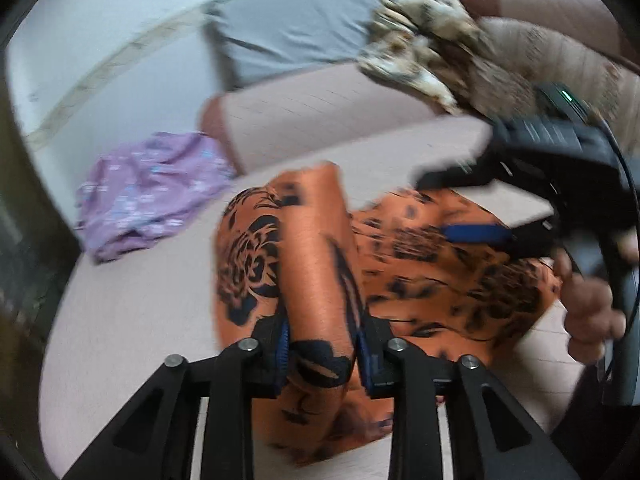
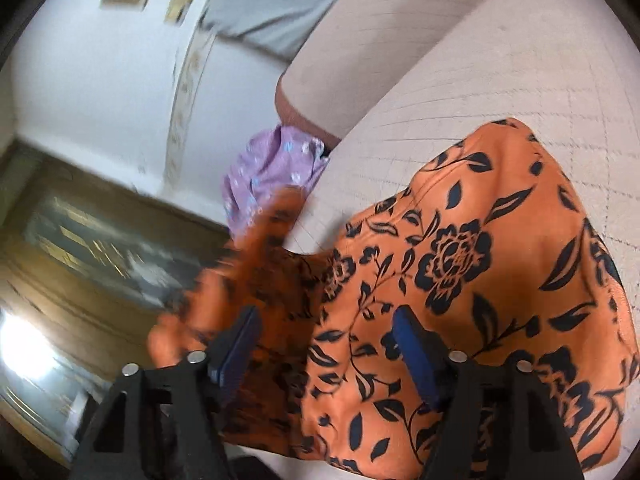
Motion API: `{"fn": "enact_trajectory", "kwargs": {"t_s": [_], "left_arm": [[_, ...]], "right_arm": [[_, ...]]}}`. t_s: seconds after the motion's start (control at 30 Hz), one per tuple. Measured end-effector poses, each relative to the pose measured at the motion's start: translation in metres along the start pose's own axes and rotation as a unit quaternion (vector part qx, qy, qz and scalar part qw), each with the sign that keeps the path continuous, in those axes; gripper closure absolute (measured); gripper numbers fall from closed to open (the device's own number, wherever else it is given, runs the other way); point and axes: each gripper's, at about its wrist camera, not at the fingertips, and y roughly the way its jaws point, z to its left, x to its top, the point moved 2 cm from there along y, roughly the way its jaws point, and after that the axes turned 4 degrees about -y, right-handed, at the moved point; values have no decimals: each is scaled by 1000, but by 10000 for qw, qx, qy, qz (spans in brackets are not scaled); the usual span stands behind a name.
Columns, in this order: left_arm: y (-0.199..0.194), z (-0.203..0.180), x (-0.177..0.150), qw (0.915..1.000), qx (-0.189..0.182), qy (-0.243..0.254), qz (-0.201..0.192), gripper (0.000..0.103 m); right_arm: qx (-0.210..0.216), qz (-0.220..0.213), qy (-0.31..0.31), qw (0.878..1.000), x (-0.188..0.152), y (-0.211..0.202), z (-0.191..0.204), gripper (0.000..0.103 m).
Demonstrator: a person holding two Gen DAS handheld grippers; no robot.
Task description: Fold small clothes
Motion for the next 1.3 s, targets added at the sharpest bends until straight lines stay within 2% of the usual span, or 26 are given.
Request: {"fn": "enact_trajectory", "kwargs": {"t_s": [0.07,0.1,0.17,0.23,0.33,0.4,0.5,0.57,0.67,0.83,0.9,0.93,0.97,1.03,1.17,1.3], "left_arm": [[9,-11,-2,9989,-368,21,299,59],[8,-12,-4,9974,-589,-43,414,57],[-4,-9,-7,9943,-981,-108,412,44],[-18,1,-11,9929,-1159,-61,264,38],[-44,37,-19,9954,-940,-109,-161,26],[-46,59,-24,9972,-681,-232,-213,25],[-30,96,-35,9973,-355,-644,78,24],[-17,109,-43,9943,-406,-934,319,25],[6,103,-57,9916,-360,-976,774,25],[14,86,-65,9948,-214,-747,662,25],[17,86,-65,9943,-229,-782,693,25],[17,87,-64,9941,-245,-794,698,25],[18,87,-64,9940,-263,-800,704,25],[14,88,-63,9937,-279,-821,704,26],[1,76,-50,9946,-457,-814,454,26],[-1,49,-24,9932,-845,-748,287,24]], "right_arm": [[80,1,425,9991,6,0,-17,29],[56,44,544,9985,7,2,-22,29],[-33,220,866,9960,8,10,-36,28],[-57,412,1047,9936,6,20,-42,28],[-84,566,852,9947,5,32,-31,28],[-82,720,692,9950,3,43,-23,28],[-65,1081,535,9927,-2,68,-14,28],[-55,1186,457,9919,-3,78,-10,28],[-35,1265,366,9913,-5,96,-4,27],[-113,1451,-63,9893,-14,121,17,26],[-217,1403,-448,9889,-19,128,26,29],[-258,1398,-690,9874,-23,131,31,48],[-368,1411,-954,9847,-26,132,35,74],[-688,1206,-1428,9800,-29,127,47,78],[-528,442,-1837,9806,-26,91,73,82],[-722,-257,-2141,9738,-21,35,79,82]]}}
